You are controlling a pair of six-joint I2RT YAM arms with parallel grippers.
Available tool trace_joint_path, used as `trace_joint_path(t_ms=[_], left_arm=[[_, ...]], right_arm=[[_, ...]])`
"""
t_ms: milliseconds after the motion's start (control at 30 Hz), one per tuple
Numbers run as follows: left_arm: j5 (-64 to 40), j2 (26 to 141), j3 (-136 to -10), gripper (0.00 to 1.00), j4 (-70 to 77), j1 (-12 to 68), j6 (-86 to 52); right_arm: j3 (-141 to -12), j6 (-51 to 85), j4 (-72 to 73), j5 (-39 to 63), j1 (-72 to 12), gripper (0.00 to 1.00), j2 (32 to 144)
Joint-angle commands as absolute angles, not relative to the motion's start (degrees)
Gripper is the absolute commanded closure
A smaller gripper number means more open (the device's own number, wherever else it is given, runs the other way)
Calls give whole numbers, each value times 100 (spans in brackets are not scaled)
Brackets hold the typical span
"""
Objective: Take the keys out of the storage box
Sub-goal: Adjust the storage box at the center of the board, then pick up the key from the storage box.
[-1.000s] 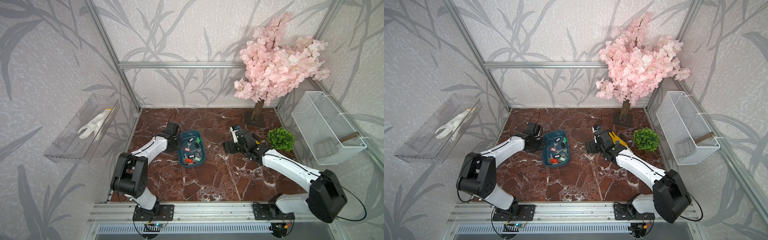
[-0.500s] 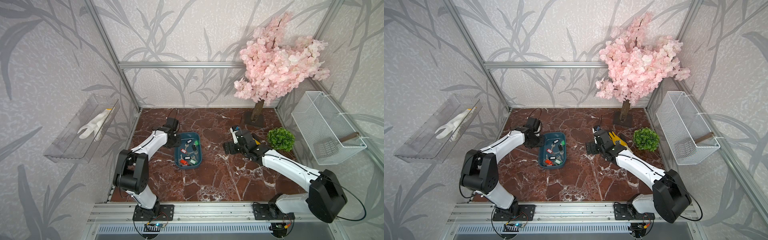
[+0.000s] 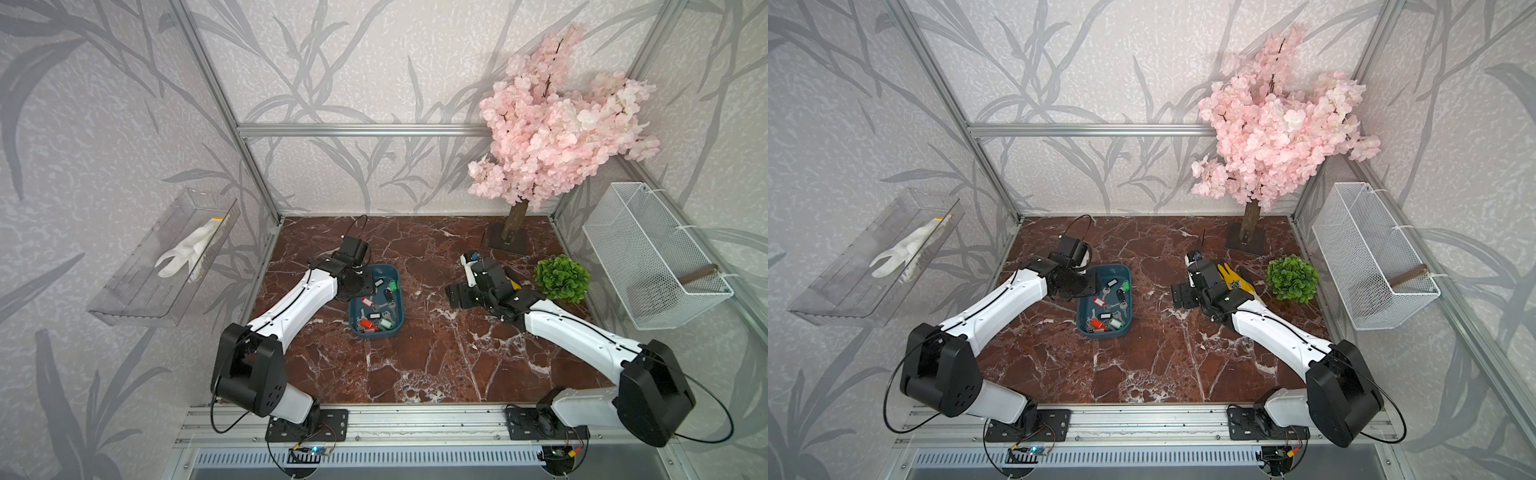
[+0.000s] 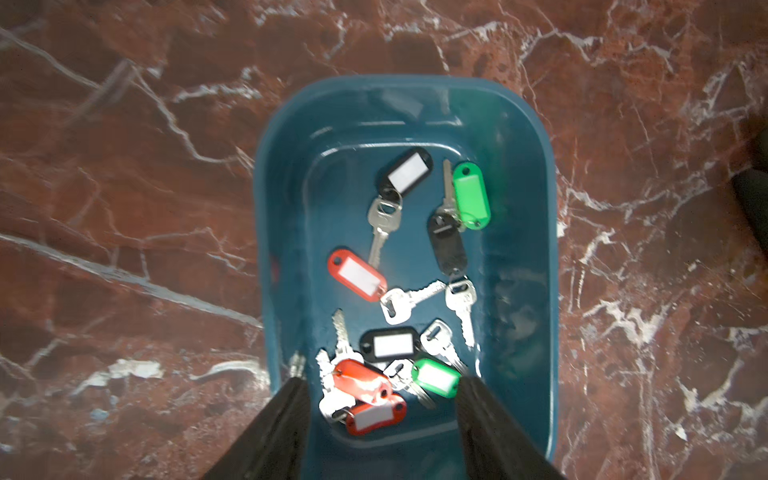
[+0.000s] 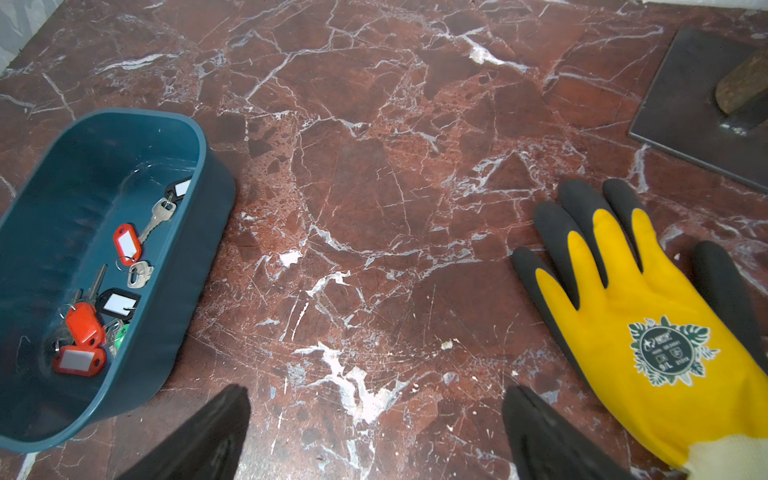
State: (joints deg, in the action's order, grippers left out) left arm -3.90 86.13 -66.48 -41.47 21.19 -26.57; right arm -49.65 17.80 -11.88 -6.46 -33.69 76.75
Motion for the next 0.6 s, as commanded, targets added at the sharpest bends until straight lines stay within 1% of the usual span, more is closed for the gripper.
trace_joint_path(t_ms=[0, 233, 300, 567], left_arm=[[-362, 8842, -6574, 39, -4329, 2256, -3021], [-345, 9580, -6650, 46, -4121, 2346, -3199], [-262, 9757, -6710, 49, -4079, 2349, -3251], [-224, 10189, -6832, 52, -3812, 2351, -3399]], right_arm=[[-4931, 1820, -1125, -650, -3394, 1, 7594], [-4908, 1843, -1144, -659, -3395, 1, 7602], [-4896, 1845, -1130, -651, -3401, 1, 7618], [-4904, 1869, -1109, -589, -3405, 1, 7681]])
